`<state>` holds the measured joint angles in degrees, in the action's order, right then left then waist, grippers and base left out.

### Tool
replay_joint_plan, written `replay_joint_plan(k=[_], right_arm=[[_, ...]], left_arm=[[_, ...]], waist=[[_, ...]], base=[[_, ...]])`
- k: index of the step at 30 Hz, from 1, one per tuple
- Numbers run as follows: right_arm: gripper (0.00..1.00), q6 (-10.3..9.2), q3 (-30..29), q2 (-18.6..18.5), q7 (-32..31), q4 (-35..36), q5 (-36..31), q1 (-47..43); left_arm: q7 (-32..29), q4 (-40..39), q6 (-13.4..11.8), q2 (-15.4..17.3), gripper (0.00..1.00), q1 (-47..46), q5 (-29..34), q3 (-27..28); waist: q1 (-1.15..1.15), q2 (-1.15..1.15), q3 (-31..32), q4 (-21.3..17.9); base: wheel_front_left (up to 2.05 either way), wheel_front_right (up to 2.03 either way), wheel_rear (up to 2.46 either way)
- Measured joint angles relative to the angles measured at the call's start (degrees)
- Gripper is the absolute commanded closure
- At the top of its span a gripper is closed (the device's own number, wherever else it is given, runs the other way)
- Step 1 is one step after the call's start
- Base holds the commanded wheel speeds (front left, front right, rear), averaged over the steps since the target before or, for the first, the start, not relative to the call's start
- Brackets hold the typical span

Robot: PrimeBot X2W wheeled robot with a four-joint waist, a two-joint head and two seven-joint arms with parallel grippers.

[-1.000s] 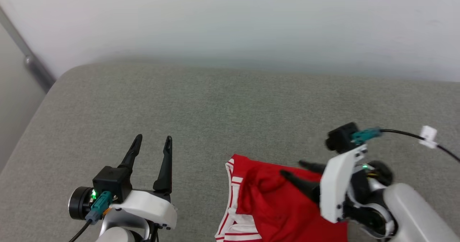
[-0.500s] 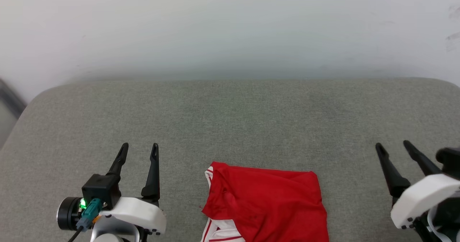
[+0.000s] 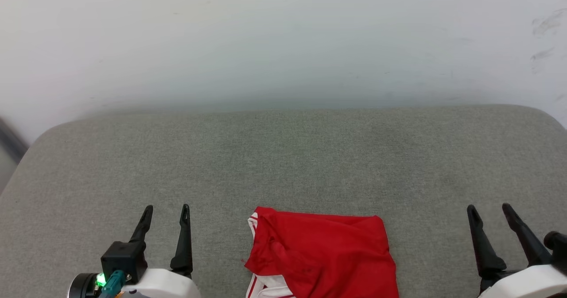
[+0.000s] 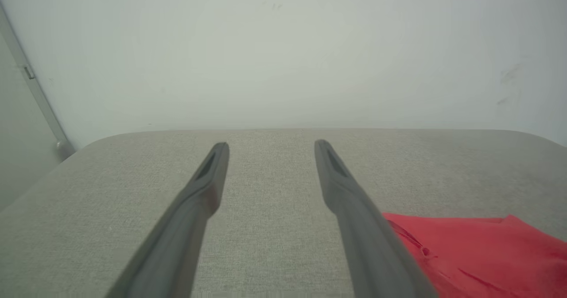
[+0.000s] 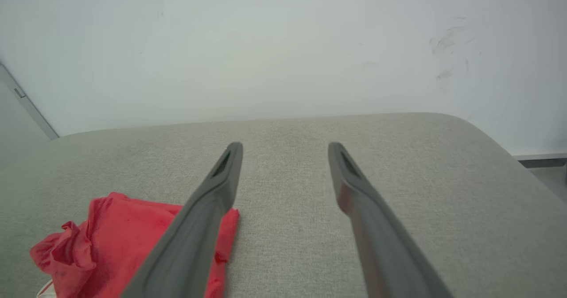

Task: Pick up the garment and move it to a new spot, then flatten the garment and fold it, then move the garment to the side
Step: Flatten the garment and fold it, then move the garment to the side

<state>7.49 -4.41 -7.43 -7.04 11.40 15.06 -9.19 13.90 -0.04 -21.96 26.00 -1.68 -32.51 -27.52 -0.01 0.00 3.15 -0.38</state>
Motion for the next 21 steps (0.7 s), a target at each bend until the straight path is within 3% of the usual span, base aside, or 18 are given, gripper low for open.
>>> replay_joint_plan(k=[14,21], right_arm=[[0.00,0.00,2.12,-0.73,3.20,-2.97,-1.54,1.00],[0.00,0.02,-0.99,-0.46,-1.36,-3.67,2.93,1.02]], left_arm=[[0.75,1.16,0.27,-0.92,0.00,0.76,0.08,0.56],[0.91,1.20,0.35,-1.40,0.00,0.75,0.27,1.76]], waist=[[0.00,0.00,-0.15,0.20],[0.00,0.00,-0.72,0.96]], base=[[0.00,0.00,0.00],[0.00,0.00,0.00]])
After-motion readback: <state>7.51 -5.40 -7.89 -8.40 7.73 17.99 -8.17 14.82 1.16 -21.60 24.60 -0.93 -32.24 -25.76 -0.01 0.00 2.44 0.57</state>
